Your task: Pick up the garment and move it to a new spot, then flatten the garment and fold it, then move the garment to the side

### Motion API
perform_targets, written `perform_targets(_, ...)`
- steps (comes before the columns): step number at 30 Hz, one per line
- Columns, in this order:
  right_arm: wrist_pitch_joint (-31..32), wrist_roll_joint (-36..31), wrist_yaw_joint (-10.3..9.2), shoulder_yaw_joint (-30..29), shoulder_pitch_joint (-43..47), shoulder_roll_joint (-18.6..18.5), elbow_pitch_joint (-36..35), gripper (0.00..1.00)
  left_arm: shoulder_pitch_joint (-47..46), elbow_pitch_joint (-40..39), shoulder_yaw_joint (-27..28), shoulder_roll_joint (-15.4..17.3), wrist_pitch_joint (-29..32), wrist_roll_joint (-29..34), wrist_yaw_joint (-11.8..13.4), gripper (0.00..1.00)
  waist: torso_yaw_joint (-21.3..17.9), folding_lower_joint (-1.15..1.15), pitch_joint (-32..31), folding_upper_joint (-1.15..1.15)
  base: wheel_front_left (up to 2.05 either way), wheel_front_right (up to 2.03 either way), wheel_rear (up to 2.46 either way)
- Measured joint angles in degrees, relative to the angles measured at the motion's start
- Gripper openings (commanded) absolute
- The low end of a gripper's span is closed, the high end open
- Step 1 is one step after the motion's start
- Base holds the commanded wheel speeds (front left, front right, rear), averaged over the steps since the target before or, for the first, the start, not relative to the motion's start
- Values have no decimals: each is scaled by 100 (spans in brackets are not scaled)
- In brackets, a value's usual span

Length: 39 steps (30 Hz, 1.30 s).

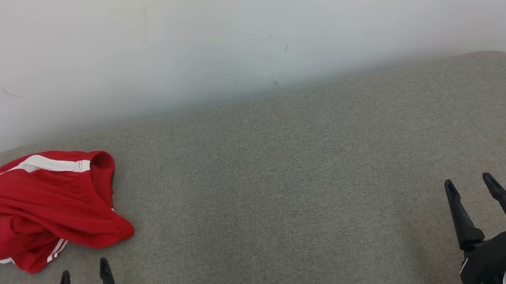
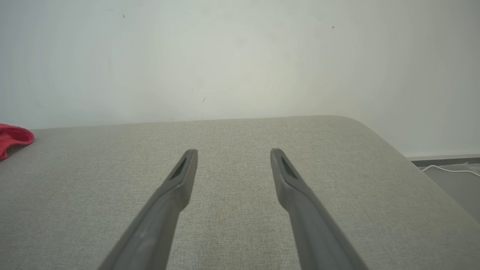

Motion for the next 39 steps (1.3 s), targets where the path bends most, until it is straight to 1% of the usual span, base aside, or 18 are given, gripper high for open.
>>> perform_targets(1, 0, -44, -37, -2, 2, -2, -13, 100, 0, -12, -1, 3, -1, 116, 16, 100, -1, 0, -2, 0, 0, 0, 0)
perform_targets(3, -2, -174, -44, -12, 15, -3, -34, 100, 0, -44, -11, 12, -1, 252, 42, 100, -3, 0, -6, 0, 0, 0, 0)
perform_targets(7, 3, -211, -44, -14, 60, 21, -129, 100, 1, -69, -30, 25, 45, 349, 42, 100, -10, 0, -13, 0, 0, 0, 0)
perform_targets(15, 52, -193, -44, -81, 131, 24, -148, 100, 5, -137, 19, 31, 93, 349, 42, 100, 3, 0, 0, 0, 0, 0, 0)
perform_targets(22, 53, -154, -45, -198, 255, 65, -223, 100, 3, -204, 41, 33, 132, 348, 42, 100, 100, 0, 48, 0, 0, 0, 0)
perform_targets(31, 59, -140, -45, -216, 263, 77, -270, 100, -22, -316, 41, -5, 145, 343, 42, 100, 417, 0, 80, 0, 0, 0, 0)
perform_targets(39, 64, -109, -40, -202, 259, 74, -231, 100, -92, -353, 57, -70, 180, 343, 42, 100, 880, 0, 99, 0, 0, 0, 0)
